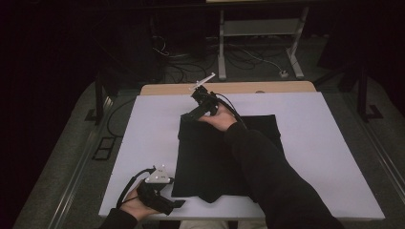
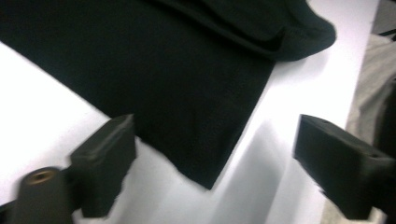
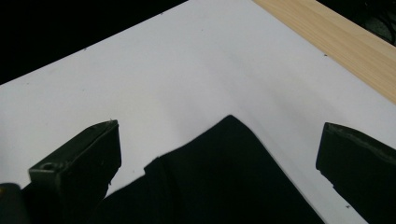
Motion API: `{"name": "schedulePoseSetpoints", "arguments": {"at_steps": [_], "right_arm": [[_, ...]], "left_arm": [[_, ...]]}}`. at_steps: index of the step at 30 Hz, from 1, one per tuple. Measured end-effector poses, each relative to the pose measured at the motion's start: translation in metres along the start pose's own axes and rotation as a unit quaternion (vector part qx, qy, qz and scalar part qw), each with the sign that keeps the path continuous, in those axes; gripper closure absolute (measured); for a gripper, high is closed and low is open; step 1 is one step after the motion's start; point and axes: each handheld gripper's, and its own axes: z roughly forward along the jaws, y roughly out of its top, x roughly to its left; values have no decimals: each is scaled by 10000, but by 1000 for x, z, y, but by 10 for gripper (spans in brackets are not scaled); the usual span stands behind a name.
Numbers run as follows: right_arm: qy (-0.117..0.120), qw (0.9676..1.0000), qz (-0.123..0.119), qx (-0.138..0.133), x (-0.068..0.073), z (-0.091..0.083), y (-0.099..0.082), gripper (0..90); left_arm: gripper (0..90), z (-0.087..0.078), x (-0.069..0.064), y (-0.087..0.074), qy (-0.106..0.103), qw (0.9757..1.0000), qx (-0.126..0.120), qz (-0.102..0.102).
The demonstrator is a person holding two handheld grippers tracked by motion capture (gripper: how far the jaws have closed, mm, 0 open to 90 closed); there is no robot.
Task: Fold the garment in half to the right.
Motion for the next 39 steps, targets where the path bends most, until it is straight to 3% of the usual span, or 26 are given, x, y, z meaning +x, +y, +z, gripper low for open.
{"name": "schedulePoseSetpoints", "arguments": {"at_steps": [5, 18, 23, 33, 39], "right_arm": [[-11, 10000, -67, 36, 3, 12, 6, 0], [-95, 9998, 36, 151, -1, 43, 5, 0], [-129, 9997, 30, 191, -6, 55, 1, 0], [-165, 9996, 182, 166, -12, 74, -6, 44], [-142, 9992, 153, 336, -14, 84, -13, 120]], "left_arm": [[263, -1, -2, 0, 253, 9997, -14, 68], [444, 0, -3, 1, 508, 9986, -62, 109], [529, 1, -5, 3, 492, 9985, -26, 250], [639, 3, -3, 8, 445, 9989, 9, 132], [719, 3, -2, 9, 376, 9992, 18, 124]]}}
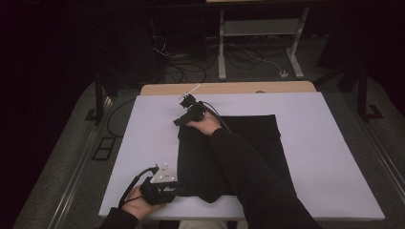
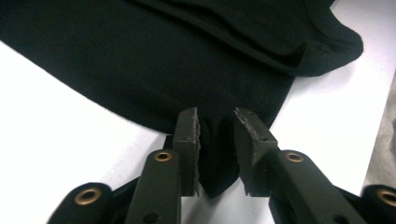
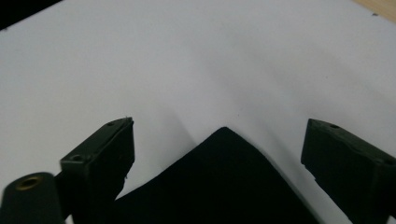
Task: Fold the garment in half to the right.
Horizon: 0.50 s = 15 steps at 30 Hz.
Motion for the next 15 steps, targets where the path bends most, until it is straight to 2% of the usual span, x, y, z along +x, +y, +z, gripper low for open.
{"name": "schedulePoseSetpoints", "arguments": {"at_steps": [4, 11, 15], "right_arm": [[-30, 10000, 71, 17, 0, 5, -2, 171], [-186, 9997, 138, -48, 1, 7, -2, 452], [-332, 9994, 29, -39, 3, 7, -3, 575]], "left_arm": [[786, 0, 0, 2, 74, 10000, -3, -5], [833, 1, 2, 4, 42, 10000, -40, -48], [843, 1, 3, 6, -11, 9999, -43, -97]]}}
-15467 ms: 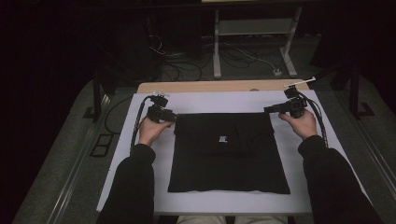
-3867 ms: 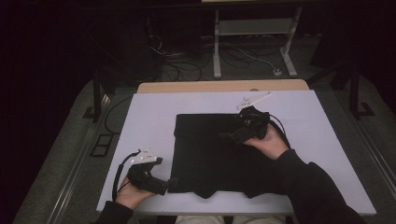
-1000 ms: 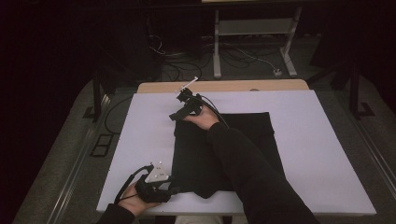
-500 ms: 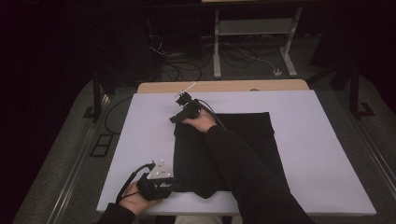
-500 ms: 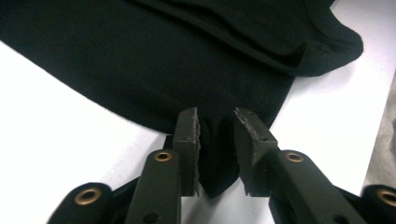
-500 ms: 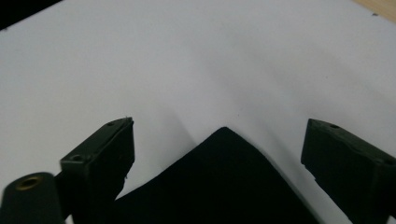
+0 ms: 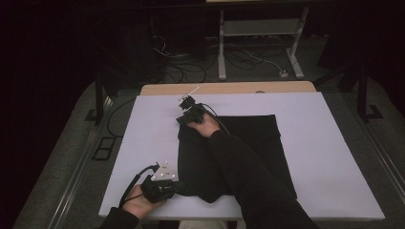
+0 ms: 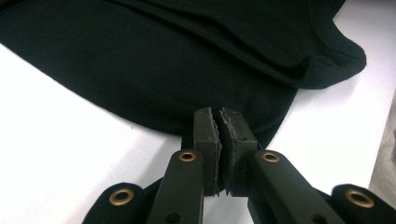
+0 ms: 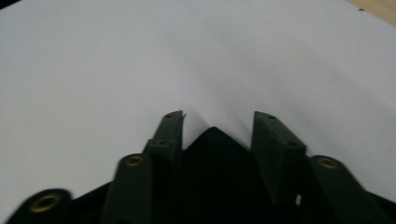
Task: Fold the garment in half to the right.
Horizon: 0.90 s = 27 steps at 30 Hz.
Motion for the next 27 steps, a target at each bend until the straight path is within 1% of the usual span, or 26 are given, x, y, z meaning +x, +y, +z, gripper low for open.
{"name": "schedulePoseSetpoints", "arguments": {"at_steps": [1, 2, 3, 6, 7, 8, 9, 10, 11, 13, 14, 15, 16, 18, 20, 21, 22, 24, 26, 27], "right_arm": [[-43, 10000, -7, 17, 0, 0, 0, 607], [-6, 10000, -4, 35, 0, -1, 1, 651], [6, 10000, -20, 52, 0, -1, 1, 679], [-8, 9999, 65, 78, 1, -3, 1, 781], [15, 9999, -28, 113, 0, -4, 1, 806], [23, 9999, -94, 138, 0, -4, 1, 817], [42, 9998, -107, 154, 0, -5, 2, 824], [48, 9998, -113, 163, -1, -6, 2, 828], [55, 9998, -113, 164, -1, -8, 2, 833], [93, 9998, -67, 136, -2, -10, 3, 838], [127, 9998, -59, 126, -3, -12, 4, 840], [154, 9998, -31, 114, -3, -14, 4, 841], [193, 9998, -5, 97, -4, -16, 5, 842], [245, 9997, 31, 79, -5, -20, 6, 843], [255, 9997, 9, 43, -6, -25, 6, 844], [261, 9997, -5, 36, -6, -27, 7, 845], [258, 9997, -3, 21, -6, -30, 7, 845], [273, 9996, -23, -2, -6, -35, 8, 844], [287, 9996, -37, -62, -7, -41, 10, 844], [303, 9995, -31, -83, -7, -43, 10, 844]], "left_arm": [[842, 1, 1, 1, -48, 10000, -3, -80], [843, 0, 2, 1, -90, 9999, 44, -80], [843, 0, 3, 2, -110, 9999, 37, -120], [845, 0, 2, 3, -120, 9998, -15, -141], [845, 0, 2, 3, -112, 9998, -36, -147], [845, 0, 2, 3, -120, 9999, 0, -64], [846, 0, 0, 4, -109, 9999, -67, -76], [848, -1, 1, 4, -121, 9999, -49, 21], [849, -2, 0, 5, -116, 9999, -81, 32], [850, -2, 0, 6, -128, 9998, -123, 30], [850, -2, -1, 6, -117, 9998, -171, -22], [850, -3, 0, 7, -121, 9998, -121, 34], [850, -3, 0, 7, -119, 9998, -121, 69], [850, -3, -1, 9, -115, 9998, -166, 80], [850, -4, -2, 10, -129, 9996, -207, 111], [850, -3, -3, 11, -127, 9996, -258, 53], [850, -4, -3, 12, -131, 9996, -241, 111], [850, -4, -3, 14, -126, 9995, -267, 126], [850, -4, -4, 15, -133, 9992, -369, 32], [850, -5, -4, 16, -131, 9992, -385, 44]]}}
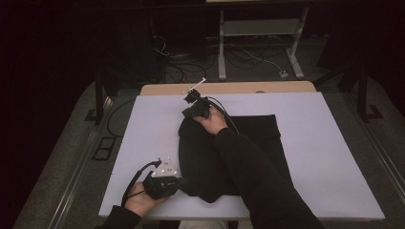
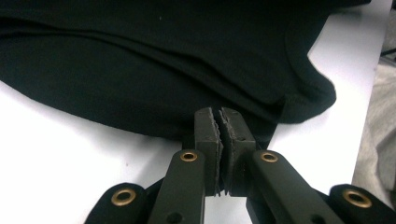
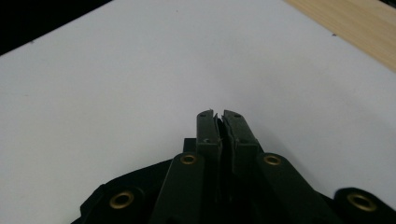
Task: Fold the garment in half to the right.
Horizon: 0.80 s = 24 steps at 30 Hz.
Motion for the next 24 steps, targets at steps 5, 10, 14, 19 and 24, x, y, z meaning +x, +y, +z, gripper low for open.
{"name": "schedulePoseSetpoints", "arguments": {"at_steps": [5, 10, 14, 19, 24], "right_arm": [[-12, 9999, -35, -110, -1, -13, 2, 844], [-54, 9997, 5, -232, -4, -24, 2, 845], [-33, 9995, 23, -325, -8, -32, 0, 844], [-44, 9992, 29, -403, -12, -41, -1, 845], [-54, 9989, 40, -474, -14, -50, 0, 844]], "left_arm": [[850, -3, -2, 4, 20, 9999, -93, 75], [850, -5, -6, 10, 35, 9997, -235, 100], [850, -8, -8, 12, 91, 9995, -275, 138], [850, -12, -10, 17, 128, 9992, -354, 167], [850, -16, -10, 22, 109, 9991, -339, 238]]}}
